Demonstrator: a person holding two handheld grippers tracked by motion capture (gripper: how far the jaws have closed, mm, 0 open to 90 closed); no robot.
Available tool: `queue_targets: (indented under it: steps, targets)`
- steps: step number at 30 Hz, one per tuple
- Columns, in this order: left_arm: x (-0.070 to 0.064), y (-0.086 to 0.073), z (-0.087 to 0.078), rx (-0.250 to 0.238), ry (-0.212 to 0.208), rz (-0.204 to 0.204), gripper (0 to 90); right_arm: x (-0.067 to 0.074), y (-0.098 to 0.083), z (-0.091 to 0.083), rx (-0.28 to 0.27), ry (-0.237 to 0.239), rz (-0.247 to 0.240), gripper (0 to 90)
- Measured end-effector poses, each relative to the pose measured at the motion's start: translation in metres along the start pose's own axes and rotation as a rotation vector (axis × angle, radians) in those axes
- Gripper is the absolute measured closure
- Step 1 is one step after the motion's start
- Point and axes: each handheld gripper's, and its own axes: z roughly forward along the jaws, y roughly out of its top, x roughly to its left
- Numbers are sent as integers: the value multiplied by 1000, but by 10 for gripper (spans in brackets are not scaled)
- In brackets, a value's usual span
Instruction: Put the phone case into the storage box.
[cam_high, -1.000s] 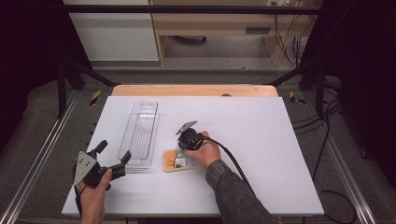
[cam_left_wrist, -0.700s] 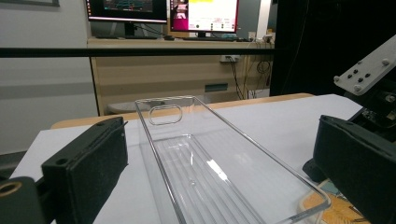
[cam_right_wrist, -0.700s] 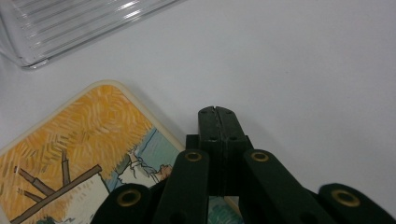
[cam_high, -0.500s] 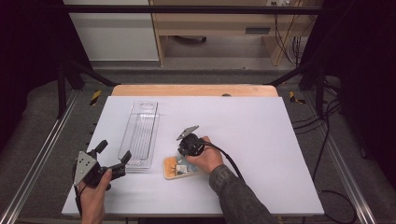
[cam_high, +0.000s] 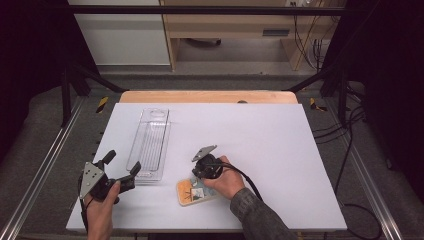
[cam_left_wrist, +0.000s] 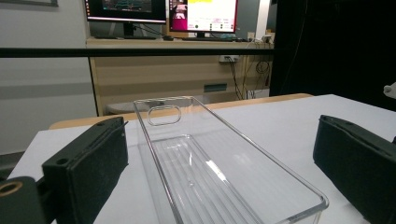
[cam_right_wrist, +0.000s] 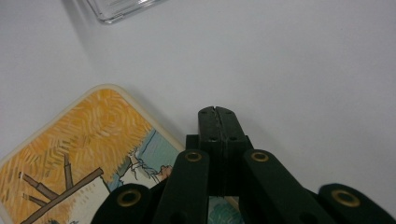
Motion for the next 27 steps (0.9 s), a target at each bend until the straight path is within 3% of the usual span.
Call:
queue_targets:
  steps: [14, 22, 27]
  targets:
    - [-2, 0, 1, 5, -5, 5, 29, 8, -7, -5, -16, -3, -14, 900]
    - [-2, 0, 1, 9, -11, 11, 29, 2, -9, -18, -140, -73, 31, 852]
    - [-3, 1, 1, 10, -16, 16, 28, -3, -13, -33, -232, -117, 75, 660]
